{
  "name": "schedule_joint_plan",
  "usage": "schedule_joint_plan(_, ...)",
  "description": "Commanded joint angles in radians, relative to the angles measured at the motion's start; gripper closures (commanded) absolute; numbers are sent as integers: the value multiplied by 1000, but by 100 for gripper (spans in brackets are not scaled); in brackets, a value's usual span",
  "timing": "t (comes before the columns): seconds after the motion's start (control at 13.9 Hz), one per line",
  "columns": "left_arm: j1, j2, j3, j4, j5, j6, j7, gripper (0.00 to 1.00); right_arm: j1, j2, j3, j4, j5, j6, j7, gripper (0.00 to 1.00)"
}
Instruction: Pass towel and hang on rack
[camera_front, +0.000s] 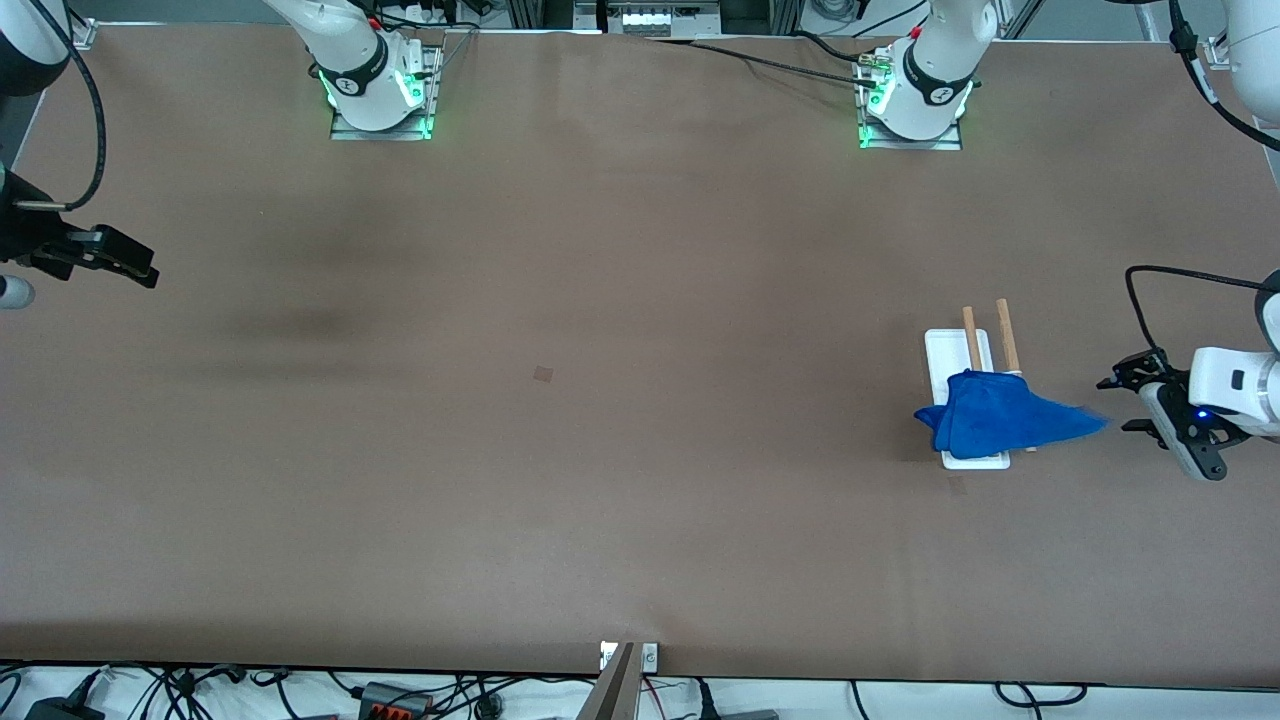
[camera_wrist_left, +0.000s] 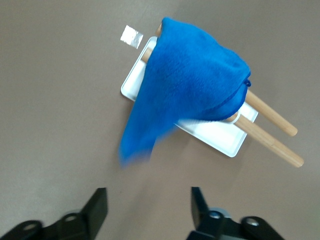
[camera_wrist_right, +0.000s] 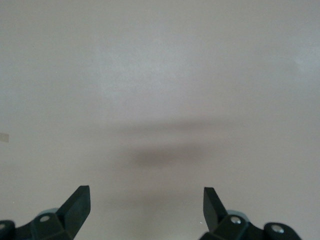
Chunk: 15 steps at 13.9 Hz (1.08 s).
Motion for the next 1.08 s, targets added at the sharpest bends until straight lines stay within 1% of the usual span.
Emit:
schedule_joint_plan(0.0,10,2,-10,7,-17,0,26,0,-4,-12,1,11,21,-21,-8,0)
schedule_joint_plan(0.36,-5,-10,-15,17,-23,-1,3,0,-1,-17,4,25,21,-23,-4,0)
schedule_joint_plan(0.5,-5,-10,-27,85,-22,-11,-41,0,-1,-21,3,28,23,-44,-2,0)
schedule_joint_plan(0.65,-28,-12,-27,141,-26,-102,-100,0,6,-41,9,19,23,-55,0,0)
schedule_joint_plan(0.72,-34,-10,-26,180,-49,-145,-129,0,7,-41,11,16,23,-53,0,0)
schedule_joint_plan(0.86,-39,-10,-26,246,-66,-202,-222,0,6,-43,9,-4,35,-43,0,0)
schedule_joint_plan(1.0,-74,-10,-26,290,-66,-248,-331,0,6,-44,9,-17,41,-38,0,0)
